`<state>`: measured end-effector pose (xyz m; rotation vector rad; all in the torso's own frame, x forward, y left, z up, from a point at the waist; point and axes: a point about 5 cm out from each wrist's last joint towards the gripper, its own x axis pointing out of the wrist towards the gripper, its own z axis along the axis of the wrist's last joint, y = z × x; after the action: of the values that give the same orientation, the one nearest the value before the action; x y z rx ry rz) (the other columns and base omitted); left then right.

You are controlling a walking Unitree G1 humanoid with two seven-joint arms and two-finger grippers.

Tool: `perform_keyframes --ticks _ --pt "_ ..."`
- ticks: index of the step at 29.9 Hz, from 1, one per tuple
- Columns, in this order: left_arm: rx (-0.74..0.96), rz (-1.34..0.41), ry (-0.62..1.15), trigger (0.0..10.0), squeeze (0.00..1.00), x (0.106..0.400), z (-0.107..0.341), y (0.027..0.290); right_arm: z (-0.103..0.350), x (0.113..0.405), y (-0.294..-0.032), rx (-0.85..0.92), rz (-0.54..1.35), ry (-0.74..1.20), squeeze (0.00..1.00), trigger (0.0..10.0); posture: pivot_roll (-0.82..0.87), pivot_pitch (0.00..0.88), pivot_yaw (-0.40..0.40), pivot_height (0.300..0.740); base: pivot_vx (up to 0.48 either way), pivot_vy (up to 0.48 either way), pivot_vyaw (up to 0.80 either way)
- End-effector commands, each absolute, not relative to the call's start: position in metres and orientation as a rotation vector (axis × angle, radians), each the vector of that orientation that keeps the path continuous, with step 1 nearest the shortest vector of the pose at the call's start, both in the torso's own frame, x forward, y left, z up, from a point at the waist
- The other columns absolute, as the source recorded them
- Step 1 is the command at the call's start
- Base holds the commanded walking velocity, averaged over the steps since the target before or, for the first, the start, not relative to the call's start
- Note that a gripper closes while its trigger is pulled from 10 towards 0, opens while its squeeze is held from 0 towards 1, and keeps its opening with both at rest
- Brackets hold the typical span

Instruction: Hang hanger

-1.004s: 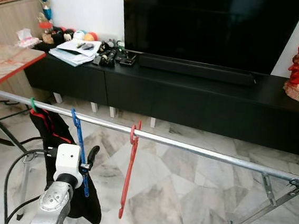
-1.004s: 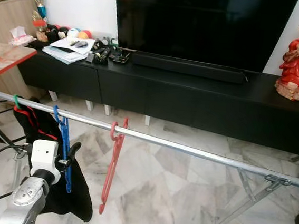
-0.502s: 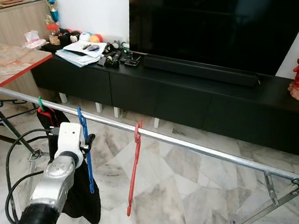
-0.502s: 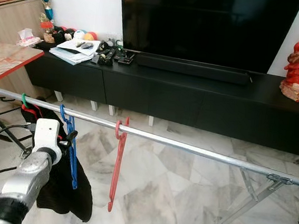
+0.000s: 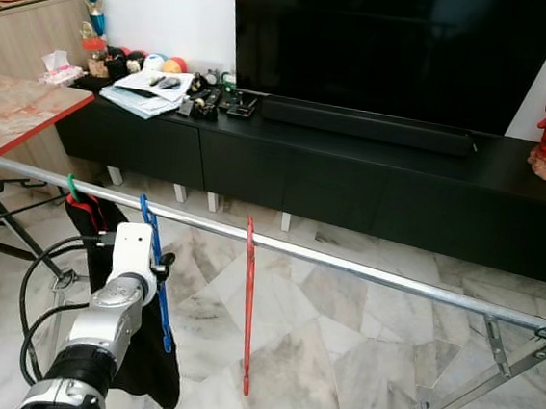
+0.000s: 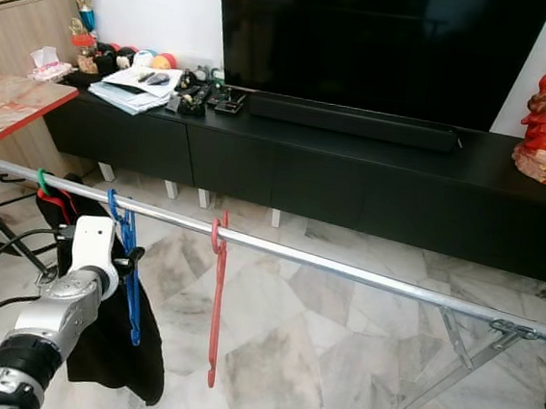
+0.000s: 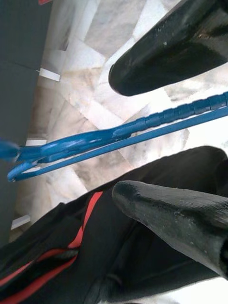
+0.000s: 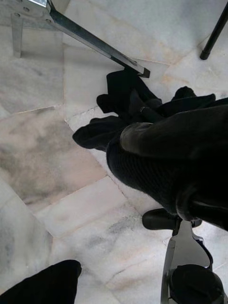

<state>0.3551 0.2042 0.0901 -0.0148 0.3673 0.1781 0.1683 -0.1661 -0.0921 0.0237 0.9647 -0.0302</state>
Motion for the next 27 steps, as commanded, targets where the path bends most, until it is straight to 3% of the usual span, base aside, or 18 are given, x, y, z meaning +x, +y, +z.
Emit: perform_keyframes --ticks 1,10,20,27 --pt "-0.024 0.192 0.362 10.0 0.00 0.358 0.091 0.205 -0.093 0.166 -0.164 0.022 -0.023 0.970 0.00 10.0 0.01 0.014 0.036 0.740 0.000 0.000 0.00" --pt "-0.026 0.179 0.306 10.0 0.00 0.359 0.091 0.201 -0.094 0.163 -0.166 0.021 -0.025 0.961 0.00 10.0 0.00 0.023 0.037 0.740 0.000 0.000 0.00" --pt "0.062 0.116 0.074 10.0 0.00 0.328 0.094 0.197 -0.095 0.161 -0.164 0.024 -0.019 0.961 0.00 10.0 0.01 0.030 0.034 0.740 0.000 0.000 0.00" --pt "0.035 0.112 0.013 10.0 0.00 0.311 0.093 0.199 -0.094 0.163 -0.160 0.033 -0.019 0.952 0.00 10.0 0.02 0.025 0.033 0.740 0.000 0.000 0.00"
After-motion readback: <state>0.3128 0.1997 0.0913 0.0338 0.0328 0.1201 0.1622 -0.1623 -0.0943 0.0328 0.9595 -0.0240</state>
